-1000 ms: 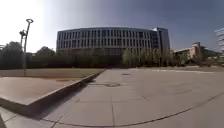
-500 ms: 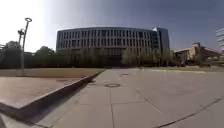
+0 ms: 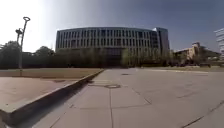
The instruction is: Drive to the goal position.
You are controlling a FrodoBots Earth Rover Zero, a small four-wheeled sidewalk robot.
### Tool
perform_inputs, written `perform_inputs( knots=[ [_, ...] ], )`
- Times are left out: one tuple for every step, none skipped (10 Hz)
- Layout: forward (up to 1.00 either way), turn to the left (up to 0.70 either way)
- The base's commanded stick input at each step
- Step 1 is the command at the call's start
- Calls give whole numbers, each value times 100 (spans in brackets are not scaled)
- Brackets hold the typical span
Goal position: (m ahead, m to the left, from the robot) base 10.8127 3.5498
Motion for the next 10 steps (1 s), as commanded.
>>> perform_inputs(
  knots=[
    [10, 1],
    [10, 1],
    [10, 1],
    [10, 1],
    [10, 1],
    [10, 1],
    [10, 1],
    [10, 1],
    [8, 2],
    [6, 3]
  ],
)
